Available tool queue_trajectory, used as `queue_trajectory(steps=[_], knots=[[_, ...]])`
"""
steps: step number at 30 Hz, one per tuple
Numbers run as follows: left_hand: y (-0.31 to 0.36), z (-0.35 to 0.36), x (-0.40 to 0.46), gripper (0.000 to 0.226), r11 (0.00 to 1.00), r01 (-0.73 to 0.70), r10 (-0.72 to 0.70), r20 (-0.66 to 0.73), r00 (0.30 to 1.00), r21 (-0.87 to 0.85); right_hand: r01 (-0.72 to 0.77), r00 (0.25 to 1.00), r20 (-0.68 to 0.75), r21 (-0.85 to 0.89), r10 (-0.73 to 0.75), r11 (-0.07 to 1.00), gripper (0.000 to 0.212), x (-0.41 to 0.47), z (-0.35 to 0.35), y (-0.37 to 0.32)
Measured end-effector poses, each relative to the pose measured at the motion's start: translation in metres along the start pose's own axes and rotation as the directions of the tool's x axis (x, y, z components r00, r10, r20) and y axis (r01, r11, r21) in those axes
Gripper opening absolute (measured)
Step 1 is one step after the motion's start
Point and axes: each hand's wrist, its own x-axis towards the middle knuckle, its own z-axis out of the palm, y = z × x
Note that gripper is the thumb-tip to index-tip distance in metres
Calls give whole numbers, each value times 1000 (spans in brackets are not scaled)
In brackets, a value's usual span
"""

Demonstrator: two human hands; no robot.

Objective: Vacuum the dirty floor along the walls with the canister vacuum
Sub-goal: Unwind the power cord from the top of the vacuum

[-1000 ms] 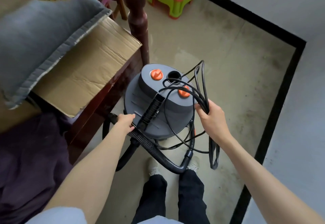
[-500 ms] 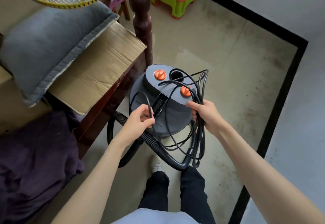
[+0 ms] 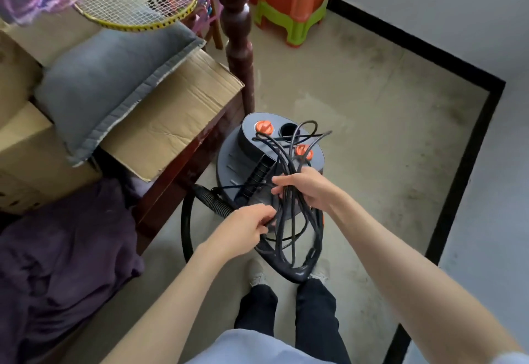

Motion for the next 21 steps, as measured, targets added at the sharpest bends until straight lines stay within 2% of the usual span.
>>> queue_trajectory(steps=[2, 4, 6, 8, 11, 14, 16, 18, 19, 21], knots=[[-3, 4, -4, 16, 1000, -14, 14, -9, 1000, 3, -27, 996, -92, -216, 7, 976, 31, 7, 7, 4], [-8, 6, -8, 20, 1000, -18, 17, -36, 999, -11, -68, 995, -85, -301, 44, 951, 29, 9, 14, 5], [-14, 8, -12, 19, 1000, -18, 17, -64, 998, -26, -82, 996, -5, -285, 84, 955, 14, 12, 20, 4], [-19, 11, -15, 15, 998, -13, 8, -76, 997, -63, -90, 995, 17, -213, 95, 973, 15, 15, 25, 3], [-27, 11, -16, 17, 966, 109, -121, -34, 992, -236, -70, 997, -23, -66, 68, 995, 8, 16, 34, 1], [-39, 3, -14, 18, 880, 220, -242, 2, 970, -422, -60, 998, -31, -4, 59, 998, 8, 16, 41, 3], [-47, -3, -6, 24, 758, 285, -374, -32, 927, -586, -58, 998, -18, -7, 57, 998, 7, 14, 42, 7], [-55, -7, 9, 31, 577, 354, -551, -30, 834, -736, -52, 999, 3, -17, 52, 998, 9, 13, 40, 11], [-60, -9, 18, 34, 429, 378, -620, 37, 784, -821, -52, 999, 16, -14, 52, 999, 12, 14, 39, 13], [-72, -10, 40, 42, 46, 335, -636, 231, 737, -941, -49, 998, 35, -12, 50, 999, 13, 13, 37, 16]])
